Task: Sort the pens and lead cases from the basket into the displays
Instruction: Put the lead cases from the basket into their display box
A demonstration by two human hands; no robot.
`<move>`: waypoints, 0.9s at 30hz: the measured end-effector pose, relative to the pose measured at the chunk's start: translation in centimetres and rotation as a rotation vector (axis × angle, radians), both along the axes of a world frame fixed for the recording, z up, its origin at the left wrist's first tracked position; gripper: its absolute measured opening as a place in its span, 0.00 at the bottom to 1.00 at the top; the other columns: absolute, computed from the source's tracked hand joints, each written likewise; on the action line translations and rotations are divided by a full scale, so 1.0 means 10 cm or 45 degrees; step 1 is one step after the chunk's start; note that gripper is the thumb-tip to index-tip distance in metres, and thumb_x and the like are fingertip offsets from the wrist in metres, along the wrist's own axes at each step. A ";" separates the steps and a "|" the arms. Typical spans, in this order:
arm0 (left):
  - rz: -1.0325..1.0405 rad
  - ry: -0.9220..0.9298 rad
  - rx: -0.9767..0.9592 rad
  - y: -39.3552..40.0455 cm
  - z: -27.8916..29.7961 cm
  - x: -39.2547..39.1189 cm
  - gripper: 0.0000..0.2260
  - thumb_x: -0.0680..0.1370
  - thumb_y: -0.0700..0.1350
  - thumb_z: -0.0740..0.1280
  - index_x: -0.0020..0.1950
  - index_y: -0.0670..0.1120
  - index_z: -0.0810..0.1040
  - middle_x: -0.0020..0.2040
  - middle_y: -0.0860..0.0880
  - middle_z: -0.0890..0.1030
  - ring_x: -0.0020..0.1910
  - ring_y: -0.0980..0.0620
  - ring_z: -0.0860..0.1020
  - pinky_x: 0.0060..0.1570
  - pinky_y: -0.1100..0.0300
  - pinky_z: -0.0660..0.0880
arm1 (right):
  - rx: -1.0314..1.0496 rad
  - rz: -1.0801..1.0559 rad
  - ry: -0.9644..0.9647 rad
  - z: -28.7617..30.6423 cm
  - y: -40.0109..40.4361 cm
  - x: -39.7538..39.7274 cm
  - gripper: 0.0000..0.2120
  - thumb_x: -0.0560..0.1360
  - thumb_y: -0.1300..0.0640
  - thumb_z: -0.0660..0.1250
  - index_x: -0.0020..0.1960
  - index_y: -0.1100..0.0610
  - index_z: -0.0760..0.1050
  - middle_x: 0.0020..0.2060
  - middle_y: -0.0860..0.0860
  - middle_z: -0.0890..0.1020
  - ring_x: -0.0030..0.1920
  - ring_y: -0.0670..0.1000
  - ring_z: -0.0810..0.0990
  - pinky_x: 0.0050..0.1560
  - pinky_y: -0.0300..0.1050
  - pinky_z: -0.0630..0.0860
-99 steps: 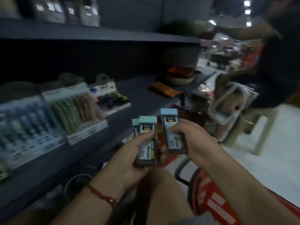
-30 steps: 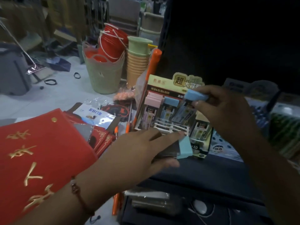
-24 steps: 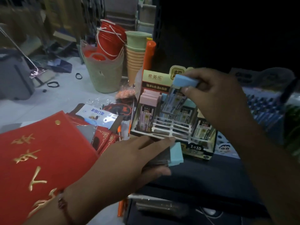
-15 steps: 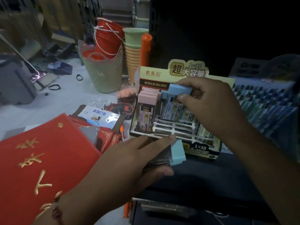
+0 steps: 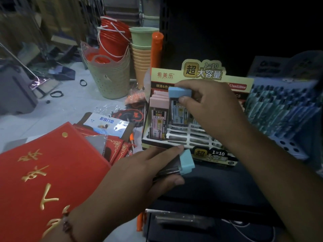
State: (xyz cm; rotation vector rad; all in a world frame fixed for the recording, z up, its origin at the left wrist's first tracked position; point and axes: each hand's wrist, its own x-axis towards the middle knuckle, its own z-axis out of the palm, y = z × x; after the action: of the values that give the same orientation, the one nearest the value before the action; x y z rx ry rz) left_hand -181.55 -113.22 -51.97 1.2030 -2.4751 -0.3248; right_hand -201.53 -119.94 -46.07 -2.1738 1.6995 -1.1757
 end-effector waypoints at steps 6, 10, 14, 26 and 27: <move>0.022 -0.002 -0.044 -0.05 0.01 -0.09 0.27 0.78 0.70 0.49 0.76 0.64 0.60 0.60 0.61 0.77 0.52 0.61 0.75 0.41 0.70 0.68 | 0.074 -0.034 0.093 -0.07 -0.01 -0.04 0.16 0.77 0.57 0.69 0.64 0.46 0.79 0.53 0.44 0.82 0.49 0.44 0.79 0.53 0.48 0.79; 0.004 0.010 -0.037 -0.06 0.04 -0.14 0.28 0.77 0.71 0.47 0.76 0.65 0.58 0.61 0.60 0.77 0.53 0.59 0.76 0.44 0.63 0.73 | 0.038 -0.058 0.089 -0.08 -0.02 -0.02 0.15 0.77 0.58 0.69 0.62 0.46 0.77 0.52 0.44 0.81 0.49 0.45 0.80 0.51 0.49 0.80; 0.011 -0.012 -0.029 -0.06 0.04 -0.13 0.28 0.77 0.71 0.47 0.76 0.65 0.58 0.61 0.60 0.77 0.53 0.60 0.76 0.44 0.65 0.72 | -0.024 -0.122 0.181 -0.09 -0.07 -0.03 0.13 0.76 0.60 0.71 0.58 0.49 0.78 0.53 0.45 0.80 0.54 0.46 0.76 0.54 0.49 0.78; 0.034 0.011 0.066 -0.08 0.08 -0.14 0.27 0.75 0.72 0.46 0.75 0.71 0.51 0.61 0.63 0.73 0.54 0.63 0.71 0.42 0.76 0.63 | 0.013 -0.232 0.497 -0.08 0.01 0.03 0.19 0.77 0.60 0.68 0.66 0.49 0.77 0.53 0.47 0.76 0.57 0.49 0.69 0.54 0.41 0.63; 0.033 0.017 0.087 -0.08 0.09 -0.14 0.28 0.74 0.72 0.46 0.74 0.71 0.50 0.61 0.63 0.72 0.54 0.63 0.71 0.43 0.75 0.63 | 0.035 -0.212 0.488 -0.06 0.05 0.02 0.20 0.77 0.60 0.68 0.67 0.48 0.76 0.54 0.47 0.76 0.58 0.49 0.69 0.54 0.40 0.61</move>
State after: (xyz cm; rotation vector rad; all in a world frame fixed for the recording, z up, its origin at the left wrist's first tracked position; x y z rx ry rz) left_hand -183.00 -114.01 -51.10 1.2554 -2.4527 -0.4124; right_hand -201.37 -119.42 -46.68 -2.3985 2.0636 -0.7947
